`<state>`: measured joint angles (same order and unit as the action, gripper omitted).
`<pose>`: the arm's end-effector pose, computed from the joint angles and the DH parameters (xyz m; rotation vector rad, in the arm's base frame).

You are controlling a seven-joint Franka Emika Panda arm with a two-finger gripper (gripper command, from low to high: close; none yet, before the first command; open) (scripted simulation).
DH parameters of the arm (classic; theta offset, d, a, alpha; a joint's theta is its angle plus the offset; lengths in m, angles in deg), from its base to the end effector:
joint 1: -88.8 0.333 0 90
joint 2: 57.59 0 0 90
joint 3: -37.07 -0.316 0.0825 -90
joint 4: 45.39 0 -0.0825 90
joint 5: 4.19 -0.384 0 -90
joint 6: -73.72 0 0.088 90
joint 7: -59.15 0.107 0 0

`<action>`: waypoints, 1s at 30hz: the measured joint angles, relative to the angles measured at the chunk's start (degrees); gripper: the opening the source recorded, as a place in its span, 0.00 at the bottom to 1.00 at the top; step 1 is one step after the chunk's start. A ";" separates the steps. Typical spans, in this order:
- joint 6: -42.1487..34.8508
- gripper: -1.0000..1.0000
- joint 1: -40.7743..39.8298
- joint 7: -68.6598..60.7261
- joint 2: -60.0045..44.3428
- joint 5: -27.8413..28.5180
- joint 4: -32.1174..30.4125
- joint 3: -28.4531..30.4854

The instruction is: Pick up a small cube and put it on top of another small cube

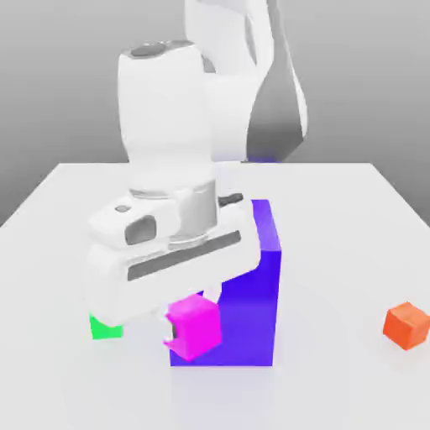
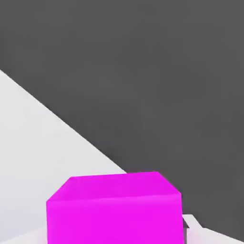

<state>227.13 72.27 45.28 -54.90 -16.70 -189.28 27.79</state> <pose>0.4758 -0.0675 0.3183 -3.0502 0.1050 -0.3506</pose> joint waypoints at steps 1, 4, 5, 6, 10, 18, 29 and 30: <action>0.29 0.00 -0.58 -1.99 1.12 -0.13 -0.99 0.54; 1.27 0.00 -1.87 -7.48 4.41 0.13 -4.00 2.40; 1.56 0.00 -2.49 -9.00 5.44 0.50 -5.14 3.06; 1.88 0.00 -3.16 -10.33 6.47 1.12 -6.37 3.85; 1.82 0.00 -7.50 -10.28 8.35 4.93 -12.02 6.30; 2.97 0.00 -16.54 -4.69 6.21 12.86 -21.16 9.34; 14.35 1.00 -17.17 -4.54 -5.72 13.03 -20.93 8.97; 14.35 1.00 -17.17 -4.54 -5.72 13.03 -20.93 8.97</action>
<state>241.48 55.10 40.73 -60.61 -3.67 -210.22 36.76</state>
